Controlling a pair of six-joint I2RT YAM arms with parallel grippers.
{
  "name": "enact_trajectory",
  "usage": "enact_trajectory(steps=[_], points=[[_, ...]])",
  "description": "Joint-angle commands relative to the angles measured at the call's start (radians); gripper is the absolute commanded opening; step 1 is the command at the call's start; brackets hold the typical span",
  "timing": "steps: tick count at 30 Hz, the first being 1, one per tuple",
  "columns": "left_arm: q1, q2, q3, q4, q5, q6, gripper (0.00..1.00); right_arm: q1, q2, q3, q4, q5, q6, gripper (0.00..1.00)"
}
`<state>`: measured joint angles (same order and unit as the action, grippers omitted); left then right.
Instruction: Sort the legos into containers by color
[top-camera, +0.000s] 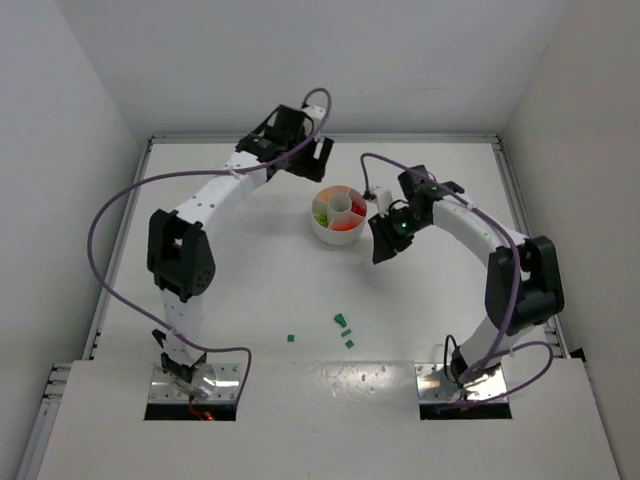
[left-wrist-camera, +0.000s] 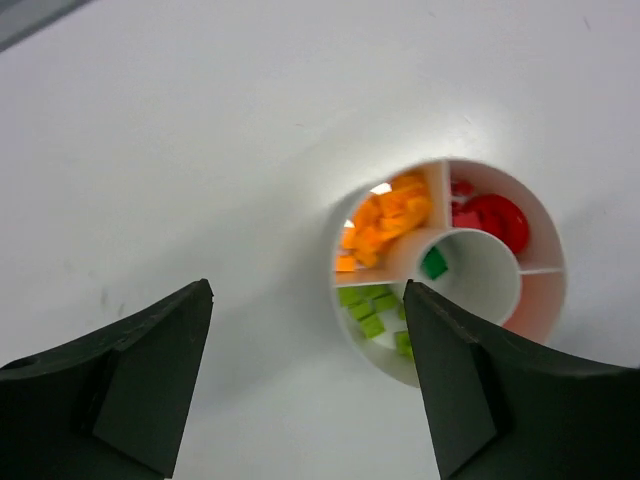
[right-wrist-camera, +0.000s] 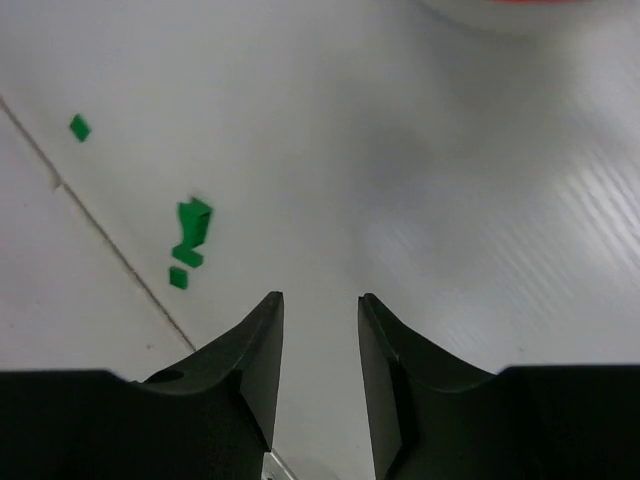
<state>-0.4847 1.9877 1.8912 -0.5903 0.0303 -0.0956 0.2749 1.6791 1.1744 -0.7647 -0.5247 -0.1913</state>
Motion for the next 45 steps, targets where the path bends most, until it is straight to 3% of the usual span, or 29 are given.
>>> enact_trajectory(steps=[1,3,7,12,19,27,31,32,35,38,45], points=[[0.06,-0.121,-0.015,0.011,-0.096,-0.084,0.88,0.155,-0.073,-0.028,0.007,-0.116,-0.043,0.37],[0.069,-0.147,-0.032,-0.02,-0.118,-0.095,0.99,0.234,-0.073,-0.028,0.007,-0.068,-0.043,0.4],[0.103,-0.234,-0.133,-0.042,-0.205,-0.105,0.99,0.43,0.022,-0.038,0.044,0.105,0.004,0.43],[0.132,-0.317,-0.227,-0.051,-0.267,-0.124,0.99,0.546,0.091,-0.038,0.062,0.221,0.039,0.43],[0.202,-0.505,-0.441,-0.029,-0.297,-0.115,0.99,0.615,0.139,-0.096,0.108,0.282,0.09,0.55],[0.251,-0.575,-0.506,-0.02,-0.268,-0.115,0.99,0.636,0.215,-0.07,0.099,0.318,0.111,0.55],[0.251,-0.586,-0.517,-0.02,-0.268,-0.115,0.99,0.636,0.225,-0.07,0.108,0.339,0.122,0.44],[0.251,-0.586,-0.526,-0.02,-0.268,-0.115,0.99,0.636,0.225,-0.07,0.108,0.351,0.122,0.33],[0.251,-0.586,-0.526,-0.02,-0.268,-0.115,0.99,0.636,0.225,-0.07,0.119,0.374,0.122,0.15],[0.251,-0.586,-0.535,-0.02,-0.268,-0.115,0.99,0.636,0.2,-0.049,0.119,0.384,0.122,0.04],[0.251,-0.558,-0.508,0.0,-0.199,-0.046,0.99,0.59,0.057,0.167,0.013,0.426,0.069,0.0]])
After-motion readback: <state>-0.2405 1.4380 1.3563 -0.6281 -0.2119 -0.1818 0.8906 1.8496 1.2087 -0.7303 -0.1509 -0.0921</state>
